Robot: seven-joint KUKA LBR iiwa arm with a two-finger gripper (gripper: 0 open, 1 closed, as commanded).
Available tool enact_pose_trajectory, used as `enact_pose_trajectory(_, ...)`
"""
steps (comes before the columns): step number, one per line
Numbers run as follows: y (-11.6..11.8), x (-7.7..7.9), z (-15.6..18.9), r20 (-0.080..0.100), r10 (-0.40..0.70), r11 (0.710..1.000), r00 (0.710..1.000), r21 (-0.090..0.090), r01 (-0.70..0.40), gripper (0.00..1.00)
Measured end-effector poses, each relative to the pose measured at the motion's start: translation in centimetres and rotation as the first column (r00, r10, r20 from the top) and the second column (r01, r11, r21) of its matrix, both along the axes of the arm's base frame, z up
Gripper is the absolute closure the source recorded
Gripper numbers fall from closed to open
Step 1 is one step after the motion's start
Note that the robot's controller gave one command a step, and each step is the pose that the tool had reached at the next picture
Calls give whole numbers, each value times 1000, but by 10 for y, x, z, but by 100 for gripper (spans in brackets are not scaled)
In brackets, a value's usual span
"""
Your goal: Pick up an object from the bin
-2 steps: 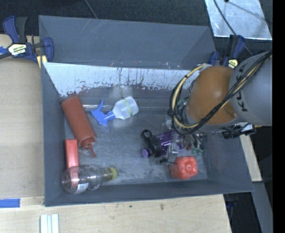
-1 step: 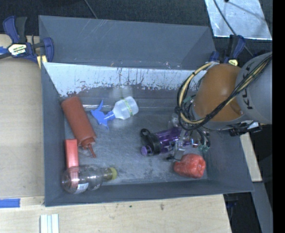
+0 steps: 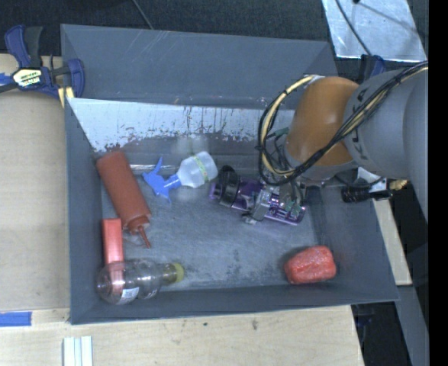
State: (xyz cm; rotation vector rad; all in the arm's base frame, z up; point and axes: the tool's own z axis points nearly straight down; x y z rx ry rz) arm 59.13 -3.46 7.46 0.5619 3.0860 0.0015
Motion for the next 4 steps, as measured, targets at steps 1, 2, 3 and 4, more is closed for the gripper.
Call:
enact_pose_trajectory(1, 0, 0, 0, 0, 1, 1000, 1000, 0, -1, 100)
enact_pose_trajectory(2, -12, 10, 5, -5, 106, 994, 994, 1, -106, 100)
enact_pose_trajectory(3, -31, -10, 10, -2, 162, 987, 987, -1, -162, 100)
enact_pose_trajectory(4, -44, -1, 182, 3, 219, 976, 976, -4, -219, 100)
